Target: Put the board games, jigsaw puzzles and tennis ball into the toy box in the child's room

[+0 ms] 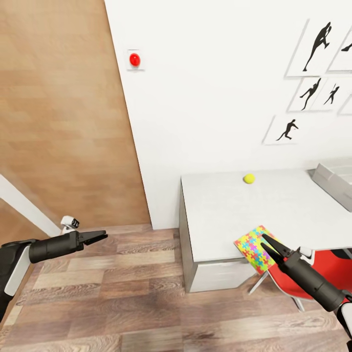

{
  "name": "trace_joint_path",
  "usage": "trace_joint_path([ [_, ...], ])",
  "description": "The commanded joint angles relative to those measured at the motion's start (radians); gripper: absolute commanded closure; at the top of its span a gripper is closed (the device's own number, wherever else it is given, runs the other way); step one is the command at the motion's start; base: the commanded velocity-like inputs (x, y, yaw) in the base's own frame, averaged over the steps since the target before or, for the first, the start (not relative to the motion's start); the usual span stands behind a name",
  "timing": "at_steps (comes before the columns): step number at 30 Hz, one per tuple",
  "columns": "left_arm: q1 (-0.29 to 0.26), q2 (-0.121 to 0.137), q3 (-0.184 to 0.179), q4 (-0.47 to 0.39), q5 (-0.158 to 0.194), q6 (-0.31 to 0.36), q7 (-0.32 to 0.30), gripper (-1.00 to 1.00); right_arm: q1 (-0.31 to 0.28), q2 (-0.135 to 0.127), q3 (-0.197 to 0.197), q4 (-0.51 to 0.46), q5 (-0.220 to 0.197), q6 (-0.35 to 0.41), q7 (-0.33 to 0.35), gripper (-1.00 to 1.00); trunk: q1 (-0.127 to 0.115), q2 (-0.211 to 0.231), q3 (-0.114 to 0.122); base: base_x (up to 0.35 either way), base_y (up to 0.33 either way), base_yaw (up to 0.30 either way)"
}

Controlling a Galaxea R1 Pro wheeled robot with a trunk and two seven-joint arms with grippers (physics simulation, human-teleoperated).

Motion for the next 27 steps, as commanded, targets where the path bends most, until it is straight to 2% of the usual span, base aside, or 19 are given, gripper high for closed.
trace_joint_path([
  [1,-0.001,0.000,0.000,0.000,0.002,0.009,0.000,-1.00,-0.001,0.000,-0.001,0.000,-0.002,0.006,0.004,-1.00,0.001,-0.002,0.000,0.000,0.000,0.000],
  [27,-0.003,-0.002,-0.001,-0.004,0.003,0.008,0.004,-1.00,-0.001,0.004,0.001,0.000,-0.001,0.004,0.015,-1.00,0.001,-0.002,0.043,0.000,0.000,0.000],
])
